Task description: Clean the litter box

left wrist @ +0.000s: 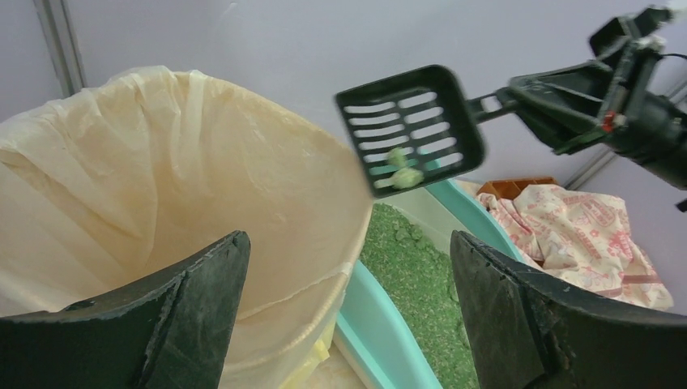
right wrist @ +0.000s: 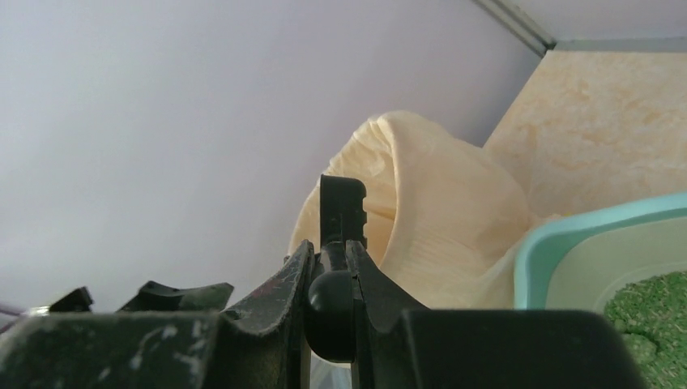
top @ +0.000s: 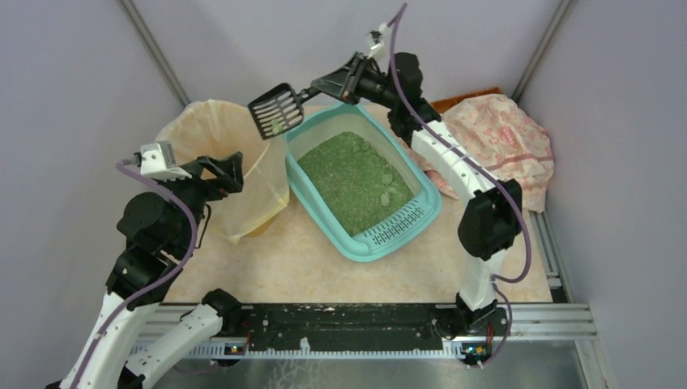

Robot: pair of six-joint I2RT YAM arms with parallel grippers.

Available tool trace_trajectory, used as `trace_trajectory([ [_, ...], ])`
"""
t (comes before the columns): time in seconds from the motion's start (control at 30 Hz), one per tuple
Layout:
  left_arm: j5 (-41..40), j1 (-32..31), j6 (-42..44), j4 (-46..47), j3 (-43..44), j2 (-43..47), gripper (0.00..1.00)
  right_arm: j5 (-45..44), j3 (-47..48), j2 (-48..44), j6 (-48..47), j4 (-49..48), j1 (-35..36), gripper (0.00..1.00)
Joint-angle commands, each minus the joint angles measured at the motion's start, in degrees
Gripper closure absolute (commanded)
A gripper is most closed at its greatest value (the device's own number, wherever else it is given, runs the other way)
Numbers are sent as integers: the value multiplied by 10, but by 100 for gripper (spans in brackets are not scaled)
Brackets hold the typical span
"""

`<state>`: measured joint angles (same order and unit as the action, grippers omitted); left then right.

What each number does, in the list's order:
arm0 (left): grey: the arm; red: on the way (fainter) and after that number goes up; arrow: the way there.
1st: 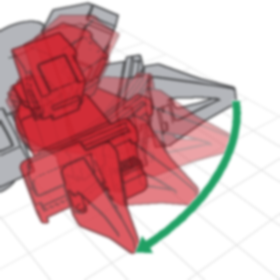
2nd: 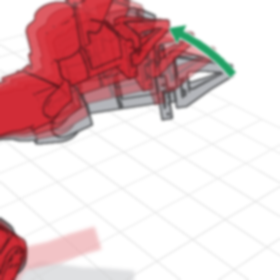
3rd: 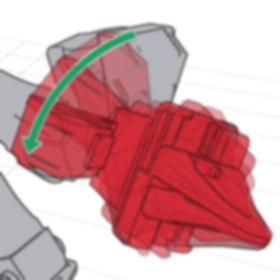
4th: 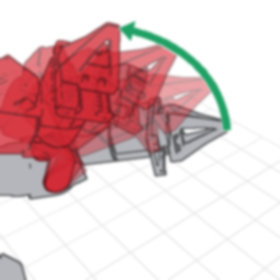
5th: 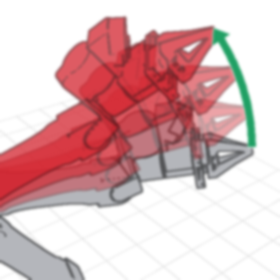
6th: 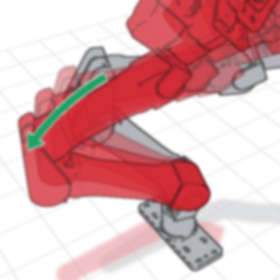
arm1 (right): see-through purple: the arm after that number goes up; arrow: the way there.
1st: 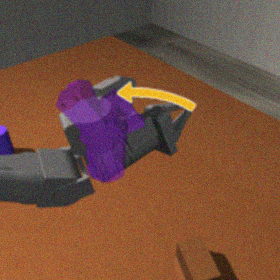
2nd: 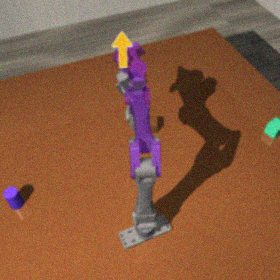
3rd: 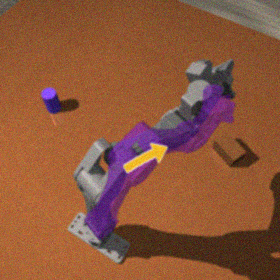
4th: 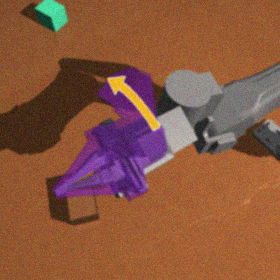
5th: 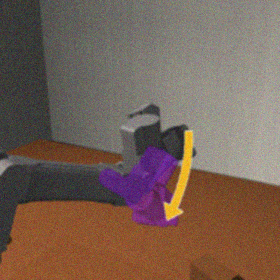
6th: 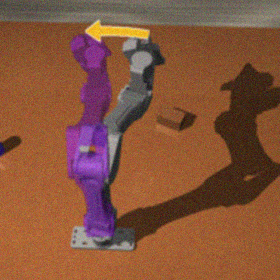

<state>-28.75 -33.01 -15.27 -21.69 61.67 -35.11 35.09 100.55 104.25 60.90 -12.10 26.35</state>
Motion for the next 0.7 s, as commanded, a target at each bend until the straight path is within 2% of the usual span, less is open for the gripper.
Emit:
trace_trajectory([
  [0.0,31,-1,-25,-1,-5,13,2,-33,113,60,-109,110,64,100],
  [0.27,51,-1,-43,-6,-18,14,2,-42,338,188,-228,279,123,100],
  [0.4,51,-2,-46,-5,-25,17,2,-56,355,192,-309,285,141,100],
  [0.47,53,-1,-46,-3,-29,16,2,-89,359,189,-377,303,157,100],
  [0.57,58,-1,-48,2,-37,10,2,-185,386,188,-518,355,194,100],
  [0.67,66,-1,-51,9,-45,1,2,-237,377,183,-584,349,224,100],
])
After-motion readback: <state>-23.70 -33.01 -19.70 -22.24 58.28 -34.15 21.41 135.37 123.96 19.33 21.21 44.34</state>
